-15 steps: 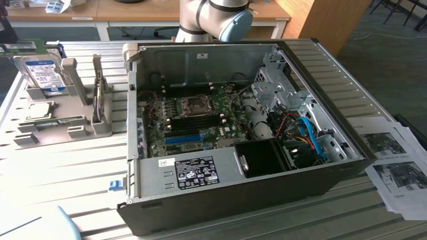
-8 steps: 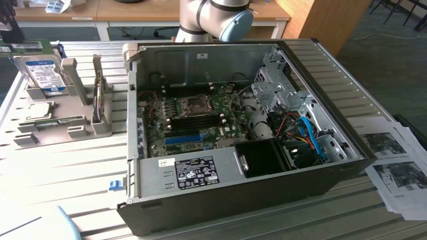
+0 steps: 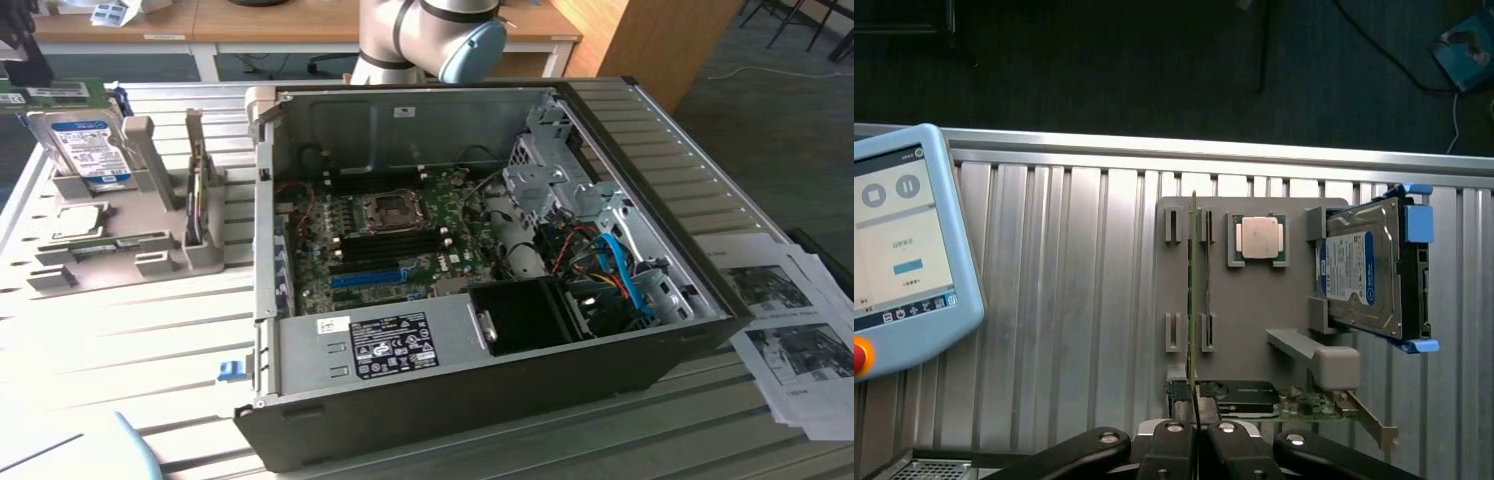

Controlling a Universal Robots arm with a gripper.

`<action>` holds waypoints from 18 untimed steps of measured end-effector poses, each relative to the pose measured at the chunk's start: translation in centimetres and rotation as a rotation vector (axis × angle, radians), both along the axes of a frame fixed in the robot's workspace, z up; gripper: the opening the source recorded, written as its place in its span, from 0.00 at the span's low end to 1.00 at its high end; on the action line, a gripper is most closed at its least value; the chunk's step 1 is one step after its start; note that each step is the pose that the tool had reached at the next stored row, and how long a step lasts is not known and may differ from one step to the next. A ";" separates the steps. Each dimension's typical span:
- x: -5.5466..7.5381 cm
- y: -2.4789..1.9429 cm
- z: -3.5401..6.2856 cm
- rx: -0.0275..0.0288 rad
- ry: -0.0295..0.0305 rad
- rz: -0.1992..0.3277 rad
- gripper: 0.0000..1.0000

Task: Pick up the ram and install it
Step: 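Pick up the ram and move it above insertion slot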

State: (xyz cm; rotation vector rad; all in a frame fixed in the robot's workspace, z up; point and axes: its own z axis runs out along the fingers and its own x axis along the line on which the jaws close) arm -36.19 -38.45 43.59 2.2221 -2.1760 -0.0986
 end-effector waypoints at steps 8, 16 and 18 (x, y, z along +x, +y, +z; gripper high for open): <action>0.8 0.00 0.00 0.0000 0.0000 0.000 0.11; 2.4 0.00 0.01 -0.0001 0.0001 0.000 0.11; 2.9 0.00 0.00 0.0000 0.0000 0.000 0.11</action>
